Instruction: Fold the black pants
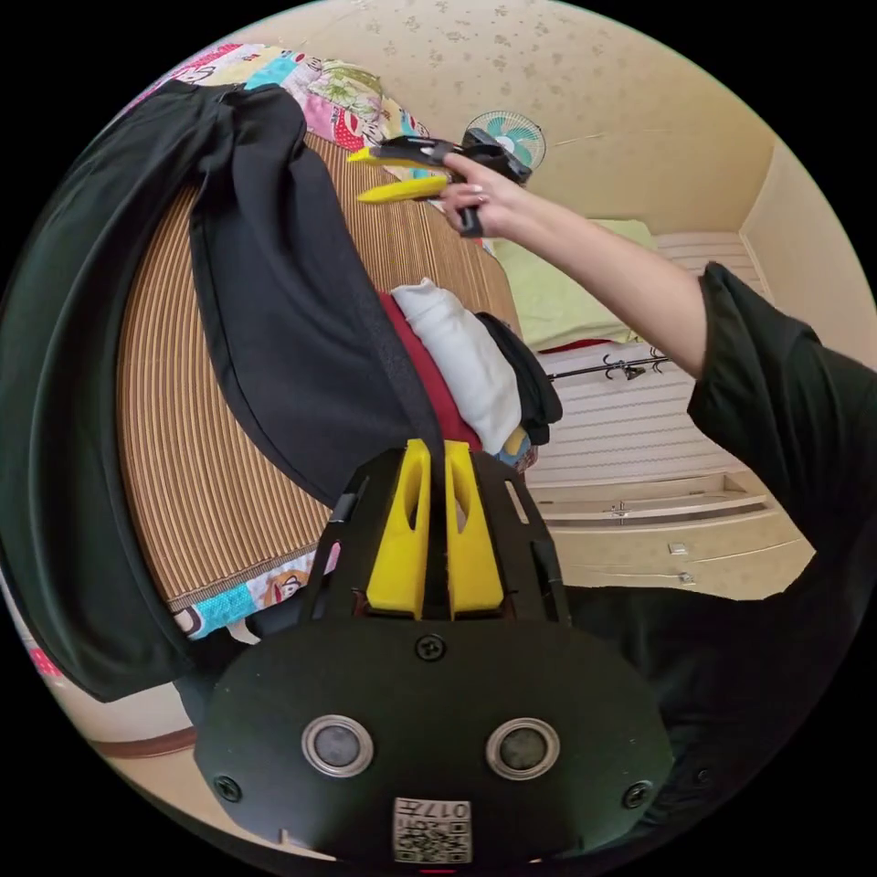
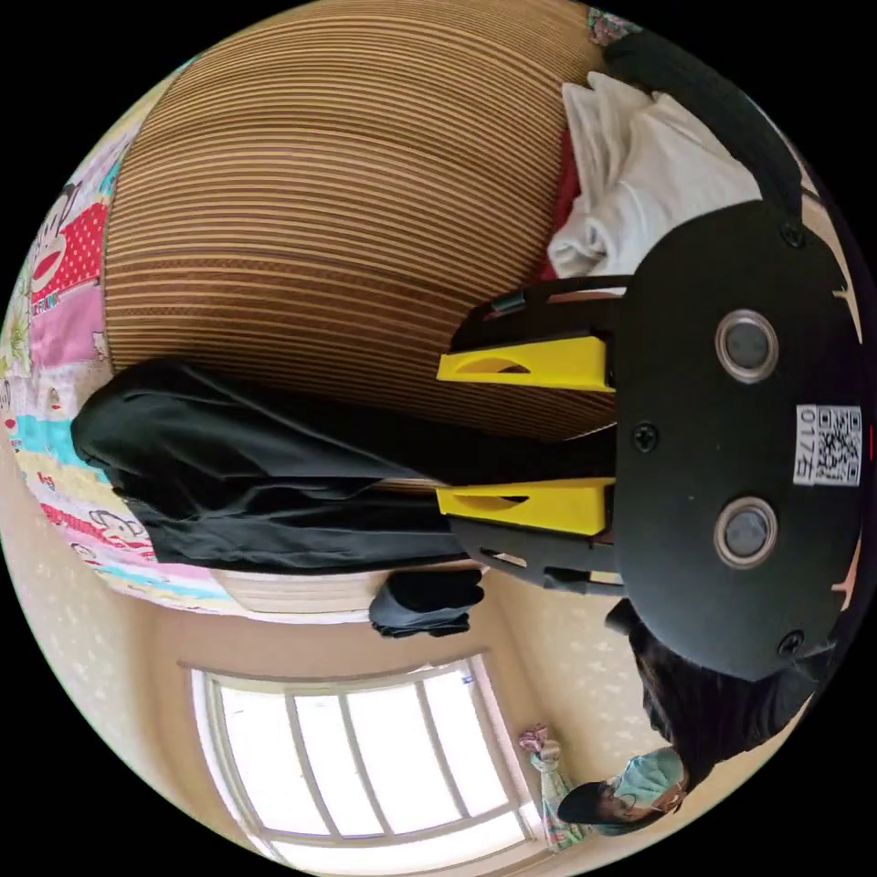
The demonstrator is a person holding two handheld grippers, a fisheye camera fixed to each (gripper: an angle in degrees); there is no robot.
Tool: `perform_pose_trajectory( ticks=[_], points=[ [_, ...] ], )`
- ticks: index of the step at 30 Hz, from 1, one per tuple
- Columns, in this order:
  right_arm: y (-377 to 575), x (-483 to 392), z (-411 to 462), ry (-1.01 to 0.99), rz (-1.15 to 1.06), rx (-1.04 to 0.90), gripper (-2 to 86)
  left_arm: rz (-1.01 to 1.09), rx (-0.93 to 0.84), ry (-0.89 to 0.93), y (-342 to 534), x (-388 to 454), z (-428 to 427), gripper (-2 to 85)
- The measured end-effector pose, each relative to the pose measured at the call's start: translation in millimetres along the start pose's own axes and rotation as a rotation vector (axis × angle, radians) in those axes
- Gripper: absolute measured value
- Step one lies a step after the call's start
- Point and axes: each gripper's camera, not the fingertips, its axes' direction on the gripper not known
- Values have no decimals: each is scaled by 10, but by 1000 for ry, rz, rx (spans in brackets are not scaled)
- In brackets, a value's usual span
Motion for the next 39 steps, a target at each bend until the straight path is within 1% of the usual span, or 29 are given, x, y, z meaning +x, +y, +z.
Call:
perform_pose_trajectory(
  ticks=[3, 4, 6, 7, 8, 9, 10, 11, 12, 13, 15, 16, 17, 18, 19, 20, 21, 22, 23, 24, 26, 28, 29, 31, 33, 35, 37, 39],
  points=[
    [-504, 158, 342, -129, 156, 173, 131, -9, 64, 62, 157, -77, -187, 2],
    [-557, 184, 432, -136, 186, 194, 124, -12, 94, 92, 217, -109, -285, 1],
    [-602, 229, 741, -50, 324, 245, 52, -21, 151, 140, 314, -163, -448, 0],
    [-576, 231, 788, -19, 375, 263, 46, -40, 186, 175, 374, -214, -547, -1],
    [-480, 178, 831, 30, 447, 327, 34, -68, 208, 209, 426, -280, -636, -2],
    [-347, 6, 817, 76, 470, 430, 29, -83, 212, 223, 448, -314, -679, -2],
    [-289, -127, 798, 112, 464, 482, 26, -106, 213, 248, 492, -379, -776, -3],
    [-222, -482, 764, 215, 425, 565, 23, -121, 218, 266, 552, -432, -892, -3],
    [-260, -949, 781, 341, 321, 588, 21, -127, 227, 276, 592, -456, -960, -3],
    [-303, -1224, 819, 413, 243, 581, 20, -143, 254, 296, 689, -506, -1115, -3],
    [-343, -2461, 1237, 696, -144, 552, 18, -182, 308, 325, 861, -608, -1382, -4],
    [-307, -2729, 1387, 732, -220, 554, 18, -213, 347, 336, 983, -686, -1566, -5],
    [-222, -3170, 1700, 741, -325, 561, 18, -239, 376, 350, 1104, -778, -1750, -5],
    [-173, -3496, 2028, 692, -383, 549, 19, -254, 389, 360, 1168, -833, -1840, -5],
    [-165, -3627, 2206, 653, -401, 534, 20, -295, 418, 387, 1310, -967, -2006, -5],
    [-186, -3800, 2566, 561, -417, 491, 22, -348, 441, 416, 1463, -1133, -2145, -5],
    [-267, -3886, 2978, 473, -428, 406, 24, -380, 455, 426, 1551, -1230, -2212, -4],
    [-321, -3900, 3192, 437, -432, 347, 26, -447, 482, 421, 1736, -1436, -2338, -2],
    [-396, -3878, 3582, 378, -450, 248, 29, -516, 484, 377, 1910, -1651, -2438, 2],
    [-371, -3822, 3879, 333, -511, 195, 32, -550, 468, 344, 1981, -1760, -2473, 3],
    [-237, -3673, 4145, 360, -527, 169, 37, -679, 339, 225, 2190, -2201, -2545, 36],
    [-11, -3444, 4256, 400, -486, 134, 55, -699, 311, 219, 2289, -2457, -2652, 84],
    [224, -3272, 4239, 384, -520, 98, 68, -696, 295, 228, 2301, -2578, -2722, 105],
    [629, -2962, 4107, 380, -555, 83, 81, -659, 243, 236, 2210, -2697, -2805, 109],
    [1134, -2409, 3907, 387, -469, 45, 88, -605, 188, 217, 2032, -2730, -2867, 109],
    [1528, -1934, 3760, 346, -350, 54, 91, -506, 93, 144, 1710, -2694, -2882, 105],
    [1910, -1499, 3706, 223, -269, 54, 93, -464, -1, 84, 1490, -2687, -2811, 98],
    [2368, -1021, 3766, -16, -170, 65, 93, -432, -87, 96, 1329, -2712, -2687, 86]
  ],
)
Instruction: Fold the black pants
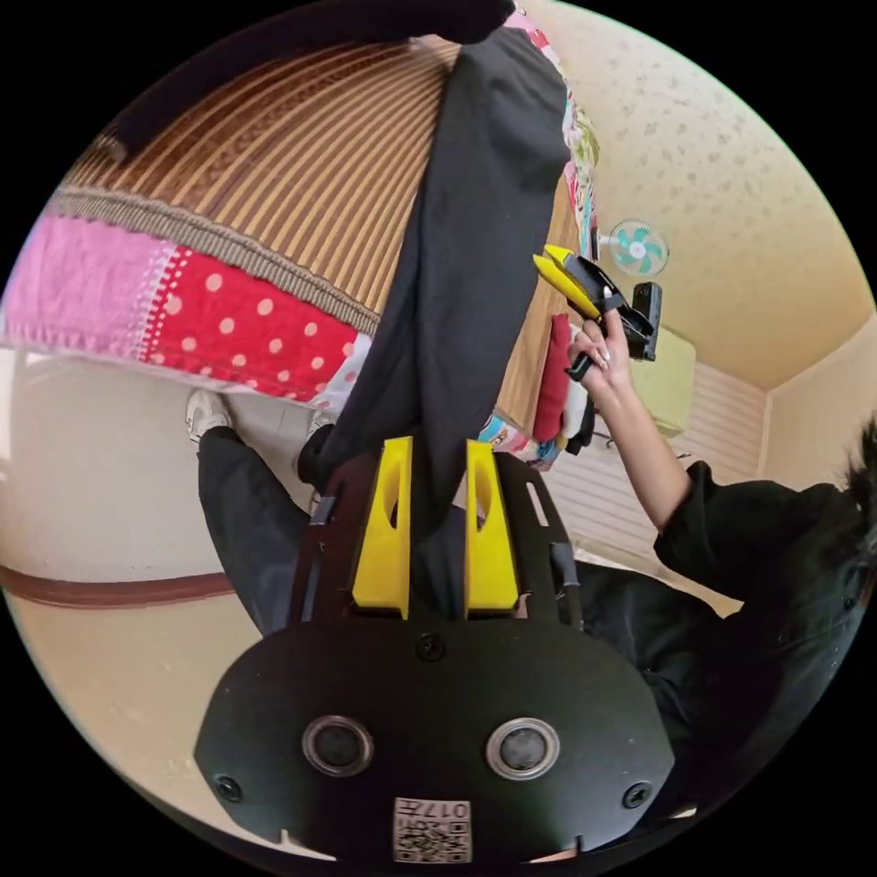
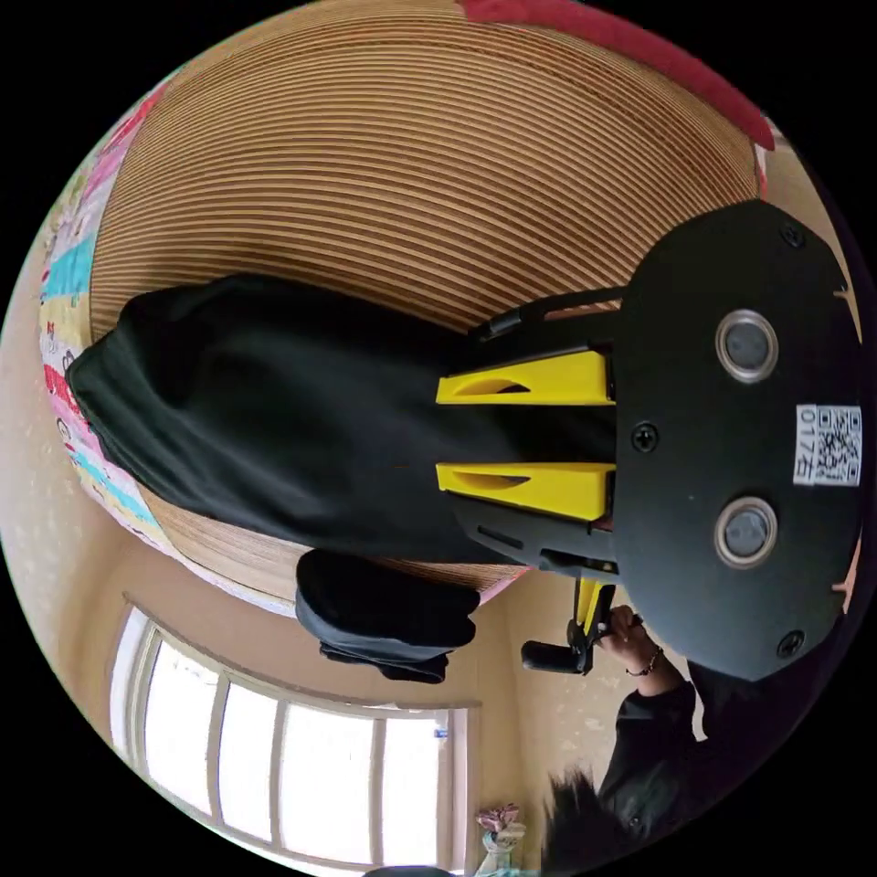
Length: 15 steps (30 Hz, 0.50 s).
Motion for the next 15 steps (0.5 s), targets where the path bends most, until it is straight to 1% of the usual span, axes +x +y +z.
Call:
perform_pose_trajectory(
  ticks=[2, 6, 9, 11, 13, 15],
  points=[
    [304, 152, 69, -80, 59, 16, 92, 14, -83, 51, -132, 2, 105, 47],
    [816, 229, 44, -19, 121, 139, 91, 19, -124, 77, -181, 26, 48, 7],
    [921, 316, 128, -41, 142, 144, 84, 30, -156, 57, -211, 85, -21, -1],
    [880, 304, 152, -23, 111, 113, 80, 42, -195, 29, -257, 174, -30, -3],
    [837, 217, 162, 39, 63, 66, 79, 59, -226, -1, -290, 265, -32, -4],
    [826, 123, 245, 85, 36, -13, 70, 91, -249, -36, -305, 366, -33, -5]
  ],
)
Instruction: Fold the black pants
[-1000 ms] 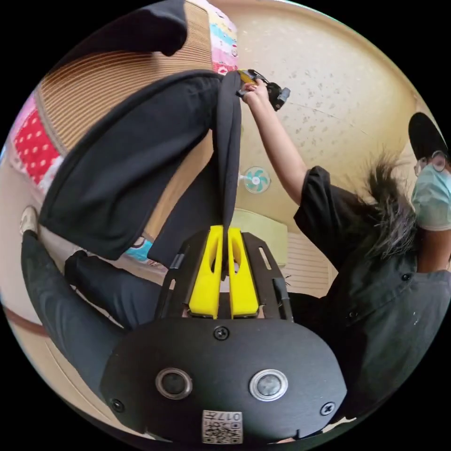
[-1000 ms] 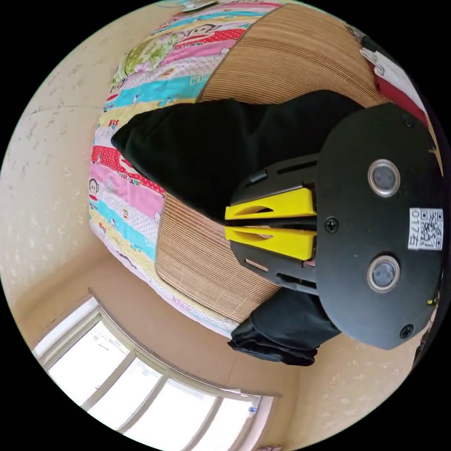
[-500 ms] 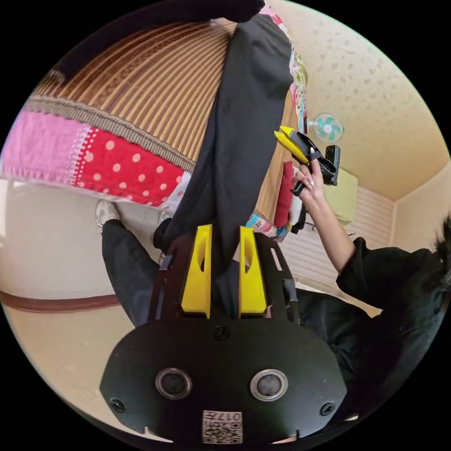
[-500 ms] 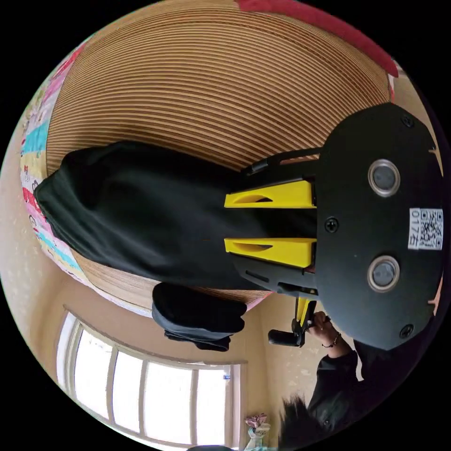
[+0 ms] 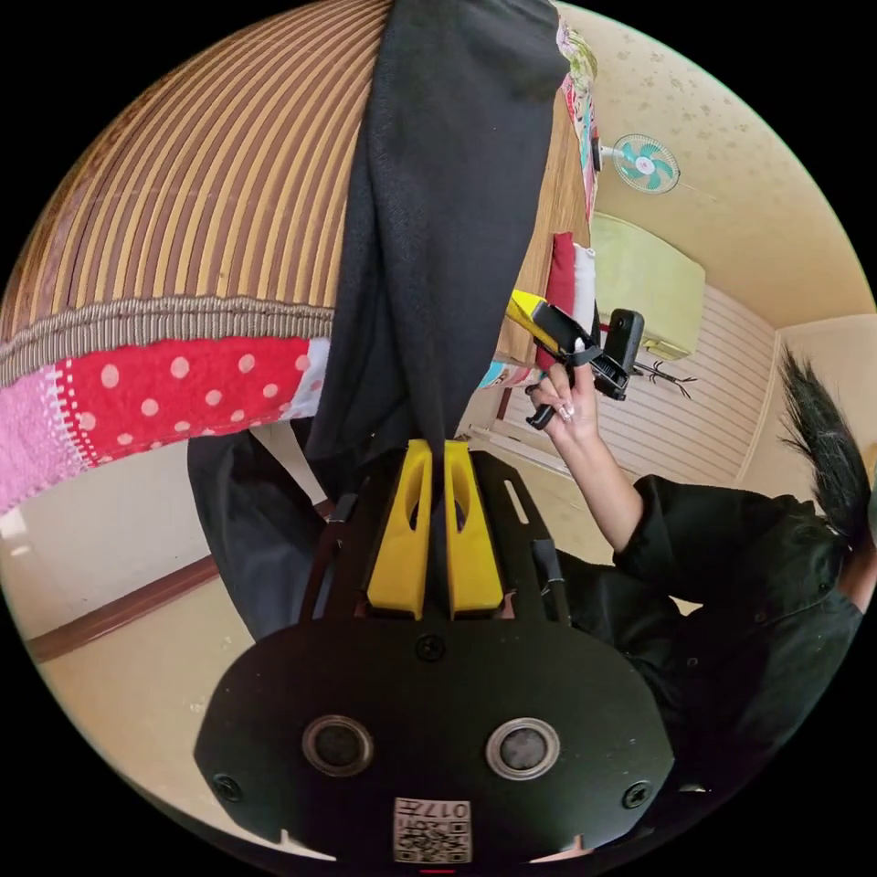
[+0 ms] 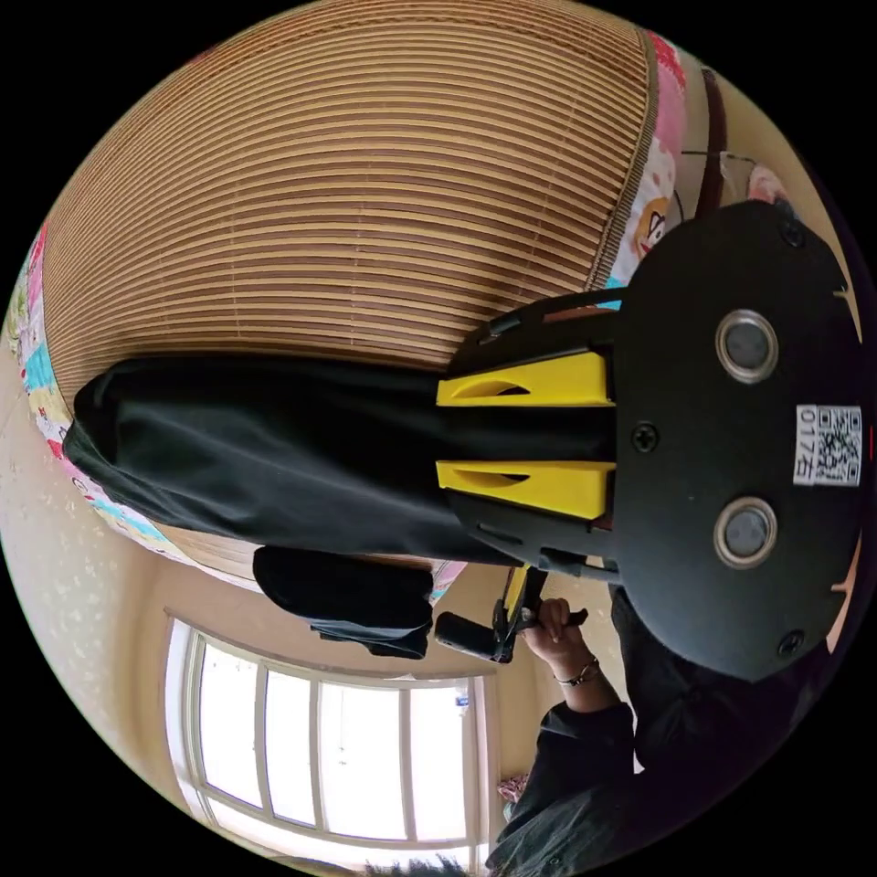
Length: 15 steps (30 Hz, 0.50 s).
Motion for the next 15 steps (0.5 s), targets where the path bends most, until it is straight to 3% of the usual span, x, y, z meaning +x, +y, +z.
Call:
perform_pose_trajectory(
  ticks=[3, 5, 7, 9, 12, 15],
  points=[
    [131, -92, -80, 37, -90, -68, 37, 103, 4, 31, 81, 177, -75, -6],
    [308, -23, -429, -5, -72, 3, 30, 217, 69, 204, 287, 270, -250, -6],
    [529, 135, -724, -131, -49, 86, 26, 191, 83, 320, 408, 195, -266, -6],
    [698, 308, -741, -178, 17, 71, 24, 134, 59, 256, 500, 153, -125, -4],
    [668, 386, -490, -28, -46, -93, 29, 42, 8, 97, 564, 89, 157, 7],
    [496, 542, -449, -42, -76, -201, 47, -48, 100, -85, 653, 69, 58, 48]
  ],
)
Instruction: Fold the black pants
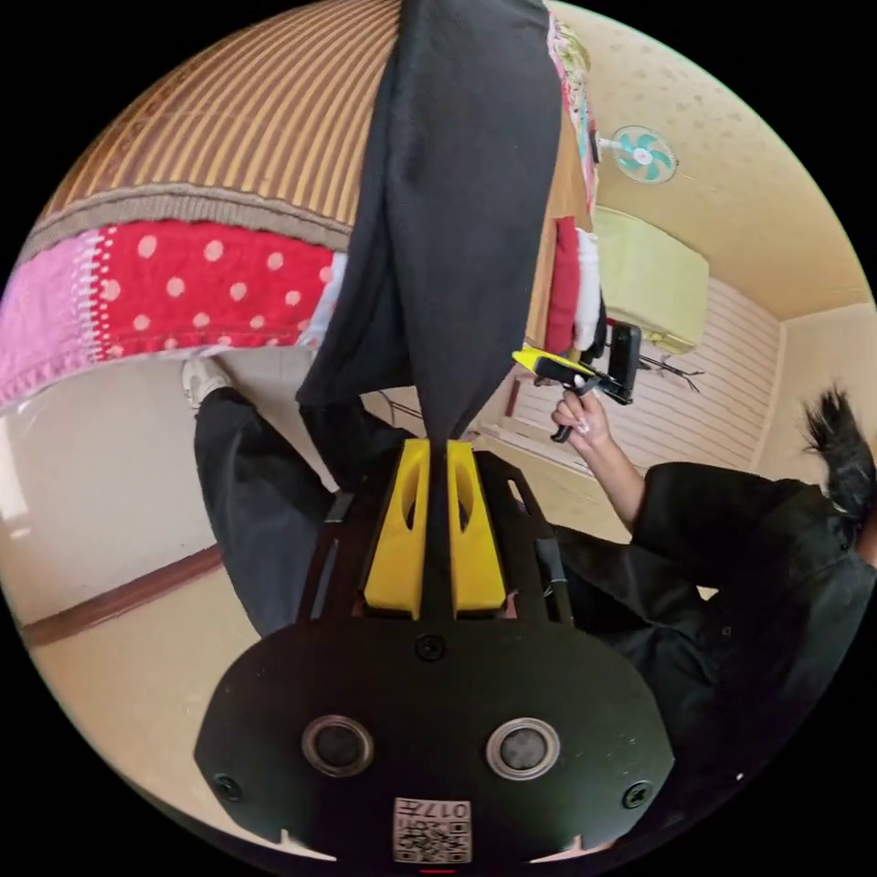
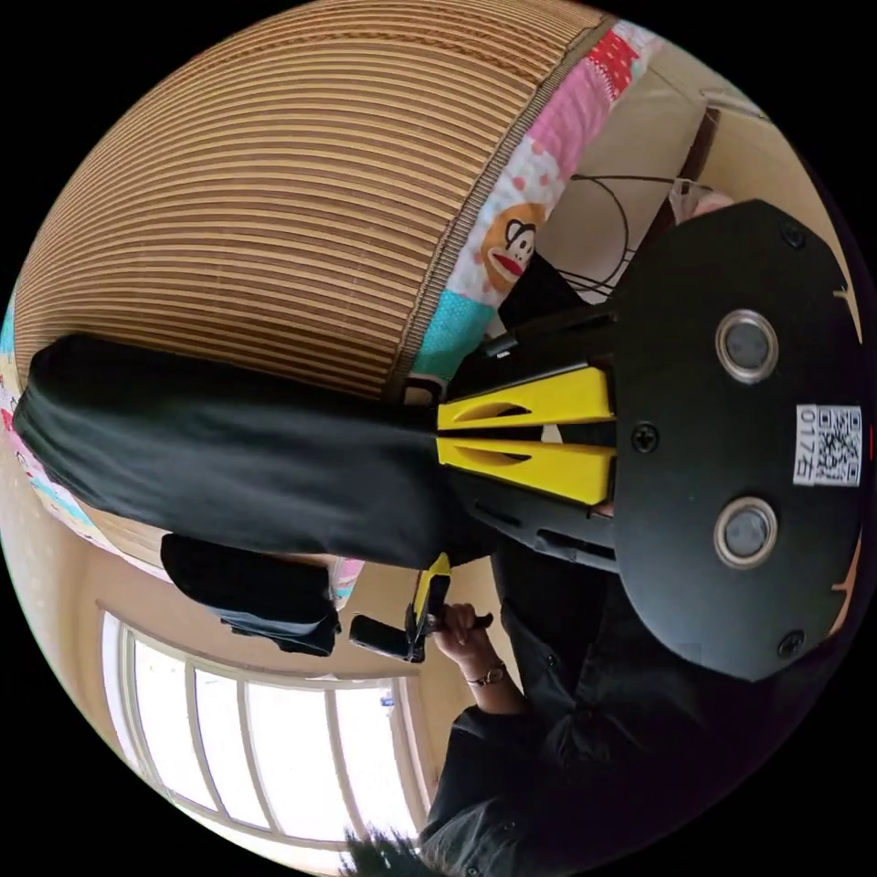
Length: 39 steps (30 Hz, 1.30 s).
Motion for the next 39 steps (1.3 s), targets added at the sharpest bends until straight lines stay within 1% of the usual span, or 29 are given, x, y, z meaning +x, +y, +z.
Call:
perform_pose_trajectory(
  ticks=[2, 5, 6, 8, 9, 10, 11, 12, 14, 16, 18, 20, 21, 22, 23, 24, 26, 27, 29, 30, 31, 33, 34, 35, 36, 38, 39],
  points=[
    [-97, 147, -219, -16, 18, 68, 77, 14, 177, -59, 41, 66, -346, 84],
    [-351, 524, -626, -125, 67, 216, 108, 48, 369, -48, -88, 101, -720, 93],
    [-482, 705, -733, -186, 91, 264, 120, 49, 381, -34, -158, 80, -756, 96],
    [-733, 989, -782, -290, 126, 286, 134, 38, 408, 39, -505, -34, -810, 114],
    [-918, 1152, -755, -382, 132, 273, 139, 34, 405, 58, -608, -64, -801, 120],
    [-1009, 1219, -732, -429, 134, 266, 137, 25, 377, 105, -829, -120, -756, 123],
    [-1177, 1318, -673, -518, 133, 251, 132, 26, 338, 167, -1042, -154, -691, 115],
    [-1321, 1366, -601, -590, 134, 232, 123, 23, 316, 189, -1137, -161, -653, 107],
    [-1483, 1347, -492, -627, 138, 164, 101, 38, 207, 215, -1391, -92, -476, 66],
    [-1485, 1238, -526, -610, 119, 147, 63, 41, 112, 287, -1433, 21, -360, 62],
    [-1228, 838, -886, -675, -46, 249, 36, 178, 145, 352, -1234, 348, -473, 42],
    [-901, 439, -1288, -692, -168, 328, 28, 435, 227, 394, -698, 1068, -844, 37],
    [-640, 153, -1609, -699, -248, 392, 23, 499, 258, 405, -528, 1277, -965, 36],
    [-504, 10, -1781, -705, -288, 430, 21, 613, 328, 425, -182, 1697, -1213, 35],
    [-239, -277, -2145, -724, -373, 507, 18, 725, 387, 422, 165, 2154, -1457, 34],
    [-40, -584, -2479, -729, -478, 542, 15, 785, 404, 402, 328, 2401, -1565, 34],
    [180, -1066, -2945, -686, -630, 597, 13, 994, 500, 253, 920, 3327, -1930, 34],
    [255, -1341, -3224, -666, -691, 629, 12, 1024, 536, 223, 1037, 3518, -2015, 35],
    [299, -1702, -3597, -652, -771, 661, 10, 1092, 666, 207, 1321, 4101, -2345, 37],
    [306, -1910, -3797, -626, -824, 684, 8, 1099, 691, 204, 1353, 4215, -2416, 37],
    [290, -1994, -3886, -619, -831, 690, 8, 1101, 732, 182, 1372, 4414, -2537, 38],
    [95, -2213, -4163, -567, -742, 695, 6, 1047, 756, 150, 1252, 4633, -2678, 38],
    [25, -2241, -4208, -534, -716, 695, 6, 986, 753, 142, 1077, 4706, -2732, 37],
    [-142, -2263, -4268, -447, -670, 691, 6, 939, 736, 131, 860, 4732, -2748, 37],
    [-358, -2226, -4290, -375, -607, 670, 6, 909, 723, 126, 734, 4728, -2745, 37],
    [-731, -2098, -4256, -279, -502, 626, 5, 801, 670, 88, 235, 4675, -2666, 37],
    [-944, -2006, -4225, -252, -441, 610, 5, 784, 665, 75, 134, 4663, -2639, 37]
  ],
)
